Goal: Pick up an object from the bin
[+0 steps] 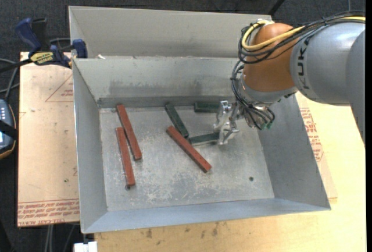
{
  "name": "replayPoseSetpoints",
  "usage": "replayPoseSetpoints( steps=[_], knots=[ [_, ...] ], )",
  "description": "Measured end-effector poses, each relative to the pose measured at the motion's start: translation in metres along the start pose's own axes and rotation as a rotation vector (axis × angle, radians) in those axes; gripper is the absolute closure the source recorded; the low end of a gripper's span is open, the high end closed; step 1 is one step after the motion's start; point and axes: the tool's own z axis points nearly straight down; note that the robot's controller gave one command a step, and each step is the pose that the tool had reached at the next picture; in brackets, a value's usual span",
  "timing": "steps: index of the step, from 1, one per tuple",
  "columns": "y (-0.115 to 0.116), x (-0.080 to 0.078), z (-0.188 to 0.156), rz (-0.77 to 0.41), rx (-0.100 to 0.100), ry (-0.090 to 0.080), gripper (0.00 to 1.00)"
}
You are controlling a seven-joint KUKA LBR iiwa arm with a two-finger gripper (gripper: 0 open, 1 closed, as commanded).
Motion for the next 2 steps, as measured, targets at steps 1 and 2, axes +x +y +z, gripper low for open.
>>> replayPoseSetpoints(
  steps=[1,2],
  knots=[
    [-0.006,-0.002,-0.005,-0.107,0.003,-0.007,1.0],
    [0.0,-0.021,-0.114,-0.278,0.001,-0.003,1.0]
  ],
)
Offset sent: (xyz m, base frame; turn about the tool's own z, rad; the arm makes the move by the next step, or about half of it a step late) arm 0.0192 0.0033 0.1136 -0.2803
